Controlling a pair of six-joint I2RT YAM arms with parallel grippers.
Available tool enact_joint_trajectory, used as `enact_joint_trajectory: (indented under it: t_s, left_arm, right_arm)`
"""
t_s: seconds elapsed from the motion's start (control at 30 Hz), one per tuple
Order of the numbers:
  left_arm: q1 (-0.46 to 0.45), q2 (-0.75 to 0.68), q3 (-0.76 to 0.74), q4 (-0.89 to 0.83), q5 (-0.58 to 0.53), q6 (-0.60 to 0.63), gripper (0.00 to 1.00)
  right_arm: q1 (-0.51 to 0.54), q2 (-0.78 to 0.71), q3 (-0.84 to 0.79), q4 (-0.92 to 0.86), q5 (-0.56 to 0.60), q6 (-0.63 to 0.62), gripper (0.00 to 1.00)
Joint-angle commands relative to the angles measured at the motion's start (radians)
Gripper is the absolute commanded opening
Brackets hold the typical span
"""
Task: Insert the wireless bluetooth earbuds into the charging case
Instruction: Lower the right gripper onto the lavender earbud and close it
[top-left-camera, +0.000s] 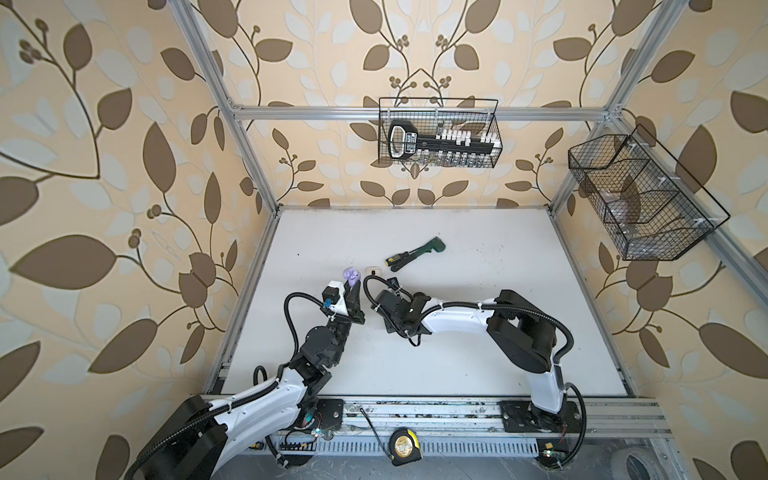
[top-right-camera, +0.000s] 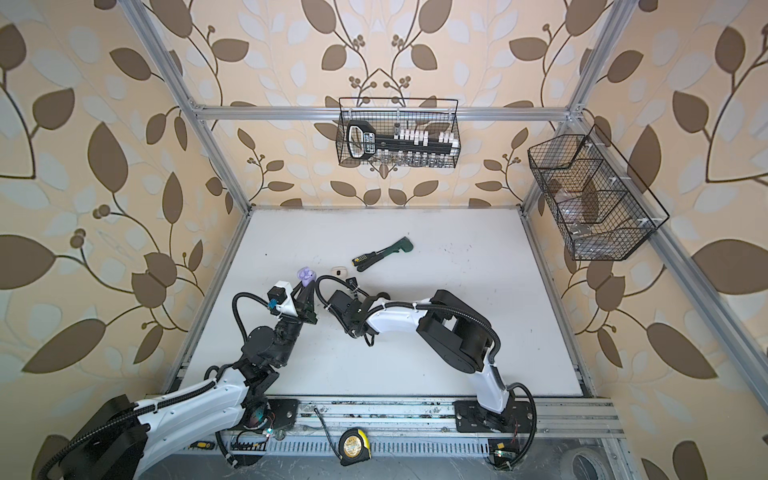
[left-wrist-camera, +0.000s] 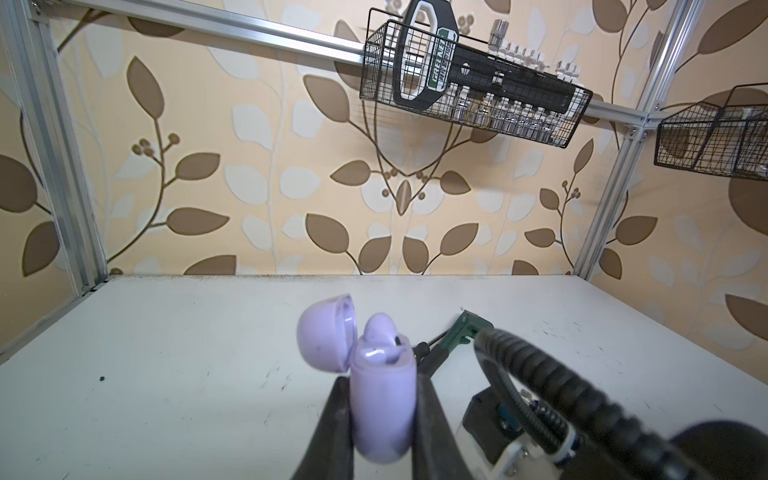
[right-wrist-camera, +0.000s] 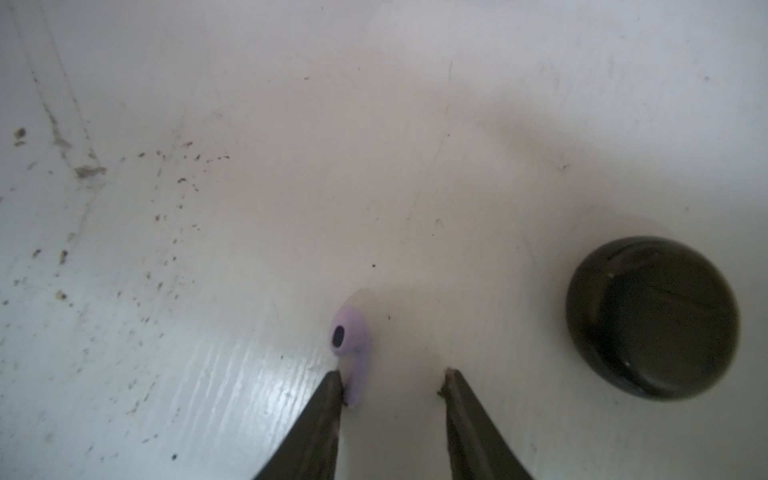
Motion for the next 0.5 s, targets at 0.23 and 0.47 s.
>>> enact_joint_trajectory:
  t_s: [0.23,0.47]
  left_arm:
    - [0.009,-0.009,-0.004,0.046,-0.013,0.010,0.00]
    - [0.009,0.004,-0.001,0.053,-0.002,0.009,0.00]
  right_arm:
    - [-0.008,0.023,0.002,0.005,-0.047,-0.016,0.41]
    - [-0.020,0.049,0.029,0.009,-0.063,-0.011,0.40]
